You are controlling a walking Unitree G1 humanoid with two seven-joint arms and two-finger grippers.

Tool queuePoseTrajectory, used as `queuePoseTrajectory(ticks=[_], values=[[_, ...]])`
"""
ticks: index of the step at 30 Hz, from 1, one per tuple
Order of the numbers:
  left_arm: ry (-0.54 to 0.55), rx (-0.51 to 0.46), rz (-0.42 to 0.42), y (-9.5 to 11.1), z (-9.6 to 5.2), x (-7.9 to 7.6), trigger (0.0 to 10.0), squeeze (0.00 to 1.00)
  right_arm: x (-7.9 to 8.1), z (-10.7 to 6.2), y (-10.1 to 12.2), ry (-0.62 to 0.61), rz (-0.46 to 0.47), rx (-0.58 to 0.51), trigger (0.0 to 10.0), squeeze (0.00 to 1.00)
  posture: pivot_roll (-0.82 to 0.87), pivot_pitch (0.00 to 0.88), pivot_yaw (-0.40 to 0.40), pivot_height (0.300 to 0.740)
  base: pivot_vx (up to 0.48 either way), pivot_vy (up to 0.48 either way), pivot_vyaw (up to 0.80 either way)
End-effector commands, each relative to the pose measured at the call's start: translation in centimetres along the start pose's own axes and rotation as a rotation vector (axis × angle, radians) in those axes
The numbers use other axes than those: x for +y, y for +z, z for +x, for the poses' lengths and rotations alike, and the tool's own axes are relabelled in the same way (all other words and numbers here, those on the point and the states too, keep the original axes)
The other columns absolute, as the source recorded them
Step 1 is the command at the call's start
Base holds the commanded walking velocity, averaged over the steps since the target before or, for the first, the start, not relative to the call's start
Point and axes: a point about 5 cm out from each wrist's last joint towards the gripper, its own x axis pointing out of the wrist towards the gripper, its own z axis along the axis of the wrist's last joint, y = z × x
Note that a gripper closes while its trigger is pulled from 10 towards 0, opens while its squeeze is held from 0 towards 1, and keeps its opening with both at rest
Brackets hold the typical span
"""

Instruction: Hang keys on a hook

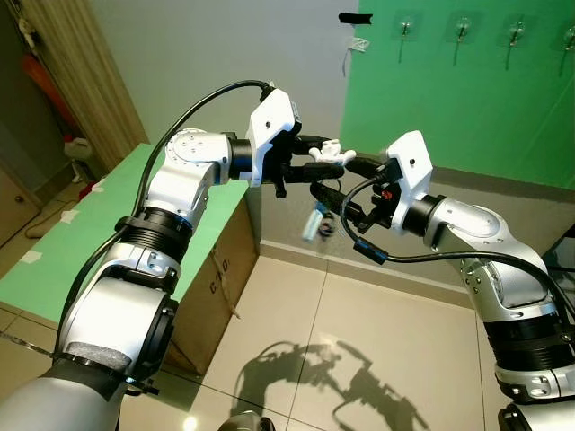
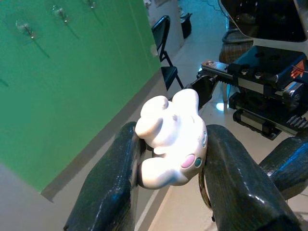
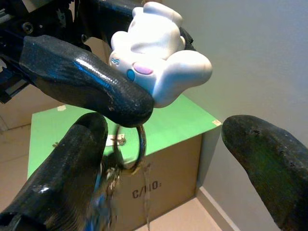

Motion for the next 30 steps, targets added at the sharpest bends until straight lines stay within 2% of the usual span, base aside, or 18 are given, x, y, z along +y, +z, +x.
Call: queuePoseTrajectory(ticks=[1, 6, 8, 9, 18, 19, 20, 21, 22, 30], values=[[0.016, -0.011, 0.032, 0.92, -0.5, 0.51, 10.0, 0.0, 0.09, -0.11, 0.74, 0.019, -0.006, -0.025, 10.0, 0.0, -0.2, 0.0, 0.087, 0.74, 0.0, 0.0, 0.0], [0.01, -0.008, 0.033, 0.89, -0.63, 0.46, 10.0, 0.0, 0.3, -0.21, 0.59, 0.035, 0.005, -0.021, 10.0, 0.0, -0.2, 0.0, 0.088, 0.74, 0.0, 0.0, 0.0], [0.008, -0.004, 0.034, 0.81, -0.75, 0.45, 10.0, 0.0, 0.4, -0.28, 0.51, 0.042, 0.009, -0.018, 9.6, 0.0, -0.2, 0.0, 0.088, 0.74, 0.0, 0.0, 0.0], [0.008, -0.002, 0.034, 0.79, -0.82, 0.46, 10.0, 0.0, 0.48, -0.3, 0.48, 0.049, 0.013, -0.016, 10.0, 0.0, -0.2, 0.0, 0.089, 0.74, 0.0, 0.0, 0.0], [0.012, 0.001, 0.041, 0.94, -1.11, 0.58, 10.0, 0.0, 0.72, -0.27, 0.18, 0.068, 0.027, -0.002, 9.9, 0.0, -0.19, 0.0, 0.089, 0.74, 0.0, 0.0, 0.0], [0.012, 0.002, 0.041, 0.94, -1.13, 0.58, 10.0, 0.0, 0.67, -0.27, 0.16, 0.067, 0.028, -0.002, 6.9, 0.0, -0.19, 0.0, 0.089, 0.74, 0.0, 0.0, 0.0], [0.012, 0.002, 0.041, 0.94, -1.13, 0.58, 10.0, 0.0, 0.67, -0.27, 0.16, 0.067, 0.028, -0.002, 6.9, 0.0, -0.19, 0.0, 0.089, 0.74, 0.0, 0.0, 0.0], [0.011, 0.002, 0.041, 0.95, -1.14, 0.58, 10.0, 0.0, 0.65, -0.28, 0.17, 0.066, 0.029, -0.003, 1.1, 0.0, -0.19, 0.0, 0.088, 0.74, 0.0, 0.0, 0.0], [0.011, 0.002, 0.041, 0.95, -1.16, 0.56, 10.0, 0.0, 0.47, -0.26, 0.13, 0.056, 0.034, -0.003, 0.0, 0.0, -0.19, 0.0, 0.087, 0.74, 0.0, 0.0, 0.0], [0.016, 0.005, 0.041, 0.93, -1.27, 0.61, 10.0, 0.0, 0.35, -0.24, 0.03, 0.053, 0.037, 0.001, 0.0, 0.0, -0.18, 0.0, 0.085, 0.74, 0.0, 0.0, 0.0]])
